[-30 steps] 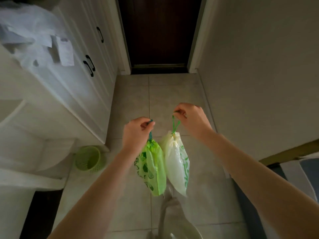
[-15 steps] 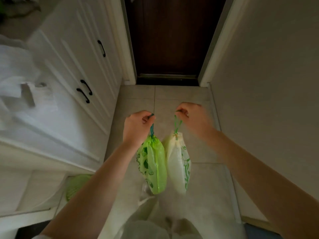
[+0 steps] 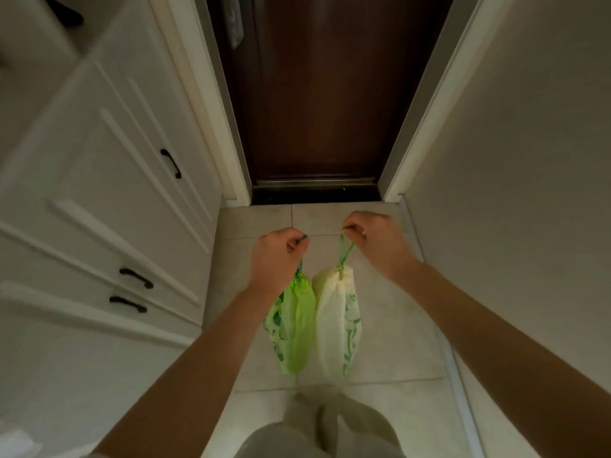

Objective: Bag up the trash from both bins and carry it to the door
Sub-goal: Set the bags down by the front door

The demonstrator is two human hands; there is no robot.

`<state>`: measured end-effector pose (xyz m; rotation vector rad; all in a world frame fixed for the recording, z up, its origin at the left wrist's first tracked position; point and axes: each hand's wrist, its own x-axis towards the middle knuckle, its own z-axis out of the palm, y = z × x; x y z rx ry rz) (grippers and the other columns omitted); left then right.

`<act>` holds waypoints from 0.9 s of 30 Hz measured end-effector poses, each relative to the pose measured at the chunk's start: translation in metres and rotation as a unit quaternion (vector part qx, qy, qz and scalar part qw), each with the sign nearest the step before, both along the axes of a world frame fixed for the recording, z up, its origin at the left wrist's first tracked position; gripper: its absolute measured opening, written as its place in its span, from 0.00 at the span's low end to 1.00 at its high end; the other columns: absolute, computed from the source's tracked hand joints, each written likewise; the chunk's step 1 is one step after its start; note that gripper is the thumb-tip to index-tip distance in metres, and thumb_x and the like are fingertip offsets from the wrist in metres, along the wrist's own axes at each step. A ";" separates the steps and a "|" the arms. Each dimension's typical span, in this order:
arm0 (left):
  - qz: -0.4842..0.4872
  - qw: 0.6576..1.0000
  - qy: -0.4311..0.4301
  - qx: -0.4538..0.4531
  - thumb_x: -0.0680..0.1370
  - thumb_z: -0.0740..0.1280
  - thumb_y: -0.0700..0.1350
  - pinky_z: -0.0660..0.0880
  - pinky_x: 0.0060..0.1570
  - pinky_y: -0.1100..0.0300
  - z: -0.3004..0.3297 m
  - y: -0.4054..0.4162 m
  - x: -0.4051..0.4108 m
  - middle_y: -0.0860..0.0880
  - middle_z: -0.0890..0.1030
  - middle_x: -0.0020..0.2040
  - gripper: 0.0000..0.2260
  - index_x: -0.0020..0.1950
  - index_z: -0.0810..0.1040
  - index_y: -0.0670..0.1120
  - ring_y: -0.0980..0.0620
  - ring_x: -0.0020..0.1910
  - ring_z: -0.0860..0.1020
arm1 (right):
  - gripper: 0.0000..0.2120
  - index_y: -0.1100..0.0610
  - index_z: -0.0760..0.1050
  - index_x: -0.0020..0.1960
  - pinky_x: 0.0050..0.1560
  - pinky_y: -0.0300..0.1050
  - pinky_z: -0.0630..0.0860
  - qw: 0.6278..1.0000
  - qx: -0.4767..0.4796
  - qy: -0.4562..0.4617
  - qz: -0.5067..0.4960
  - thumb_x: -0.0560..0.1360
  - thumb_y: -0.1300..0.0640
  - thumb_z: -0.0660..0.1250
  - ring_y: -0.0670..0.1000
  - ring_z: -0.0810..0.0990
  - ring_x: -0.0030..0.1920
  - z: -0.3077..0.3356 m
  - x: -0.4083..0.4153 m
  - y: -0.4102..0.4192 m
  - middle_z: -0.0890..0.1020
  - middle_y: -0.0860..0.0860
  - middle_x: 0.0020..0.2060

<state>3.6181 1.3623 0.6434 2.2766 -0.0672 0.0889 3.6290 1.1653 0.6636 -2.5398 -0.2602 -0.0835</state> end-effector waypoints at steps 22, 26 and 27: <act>0.180 0.983 0.028 -0.015 0.74 0.70 0.45 0.79 0.46 0.57 -0.019 0.006 0.371 0.47 0.85 0.39 0.06 0.45 0.85 0.45 0.51 0.40 0.82 | 0.05 0.59 0.80 0.46 0.42 0.39 0.75 0.995 0.005 0.027 0.091 0.76 0.57 0.67 0.48 0.81 0.38 -0.020 0.412 -0.001 0.85 0.53 0.38; 0.192 0.980 0.044 -0.025 0.74 0.69 0.45 0.79 0.46 0.57 -0.031 0.016 0.423 0.49 0.85 0.39 0.05 0.44 0.85 0.47 0.52 0.39 0.82 | 0.05 0.58 0.80 0.46 0.44 0.40 0.76 0.994 0.000 0.045 0.096 0.76 0.57 0.67 0.48 0.81 0.38 -0.029 0.473 0.008 0.85 0.52 0.39; 0.194 0.980 0.047 -0.025 0.74 0.69 0.46 0.79 0.46 0.56 -0.036 0.019 0.436 0.49 0.85 0.39 0.05 0.44 0.85 0.47 0.52 0.39 0.82 | 0.05 0.58 0.80 0.45 0.44 0.41 0.76 0.994 -0.005 0.047 0.096 0.76 0.57 0.67 0.48 0.81 0.38 -0.031 0.487 0.011 0.85 0.52 0.39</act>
